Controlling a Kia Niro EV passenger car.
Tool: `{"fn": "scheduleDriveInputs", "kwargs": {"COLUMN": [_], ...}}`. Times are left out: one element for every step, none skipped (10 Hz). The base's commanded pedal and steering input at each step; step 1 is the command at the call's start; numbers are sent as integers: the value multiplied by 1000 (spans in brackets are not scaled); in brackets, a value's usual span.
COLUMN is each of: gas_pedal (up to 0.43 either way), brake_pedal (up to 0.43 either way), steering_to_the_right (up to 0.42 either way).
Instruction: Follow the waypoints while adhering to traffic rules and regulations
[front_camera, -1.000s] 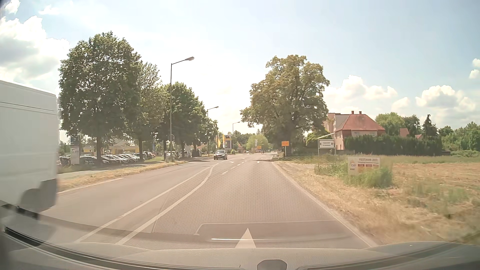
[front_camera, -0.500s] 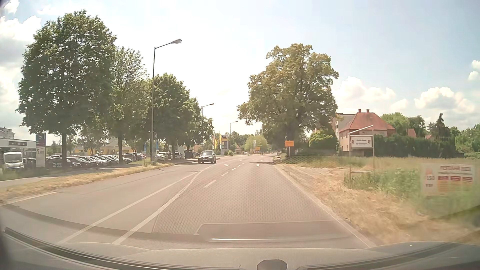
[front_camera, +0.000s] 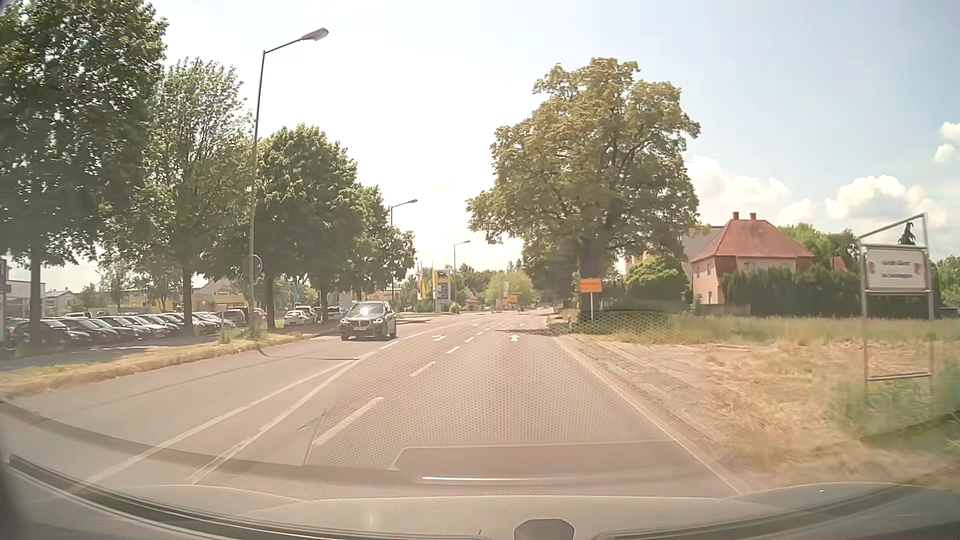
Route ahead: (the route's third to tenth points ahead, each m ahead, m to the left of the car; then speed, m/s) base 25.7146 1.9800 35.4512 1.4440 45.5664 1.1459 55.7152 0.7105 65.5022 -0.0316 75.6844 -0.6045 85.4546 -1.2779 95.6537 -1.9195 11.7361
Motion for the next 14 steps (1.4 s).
{"fn": "scheduleDriveInputs", "kwargs": {"gas_pedal": [157, 157, 157, 169, 169, 169, 169, 169, 169, 169, 169, 169, 169, 169], "brake_pedal": [0, 0, 0, 0, 0, 0, 0, 0, 0, 0, 0, 0, 0, 0], "steering_to_the_right": [2, 2, 2, 2, 2, 3, 3, 4, 5, 8, 8, 8, 8, 8]}}
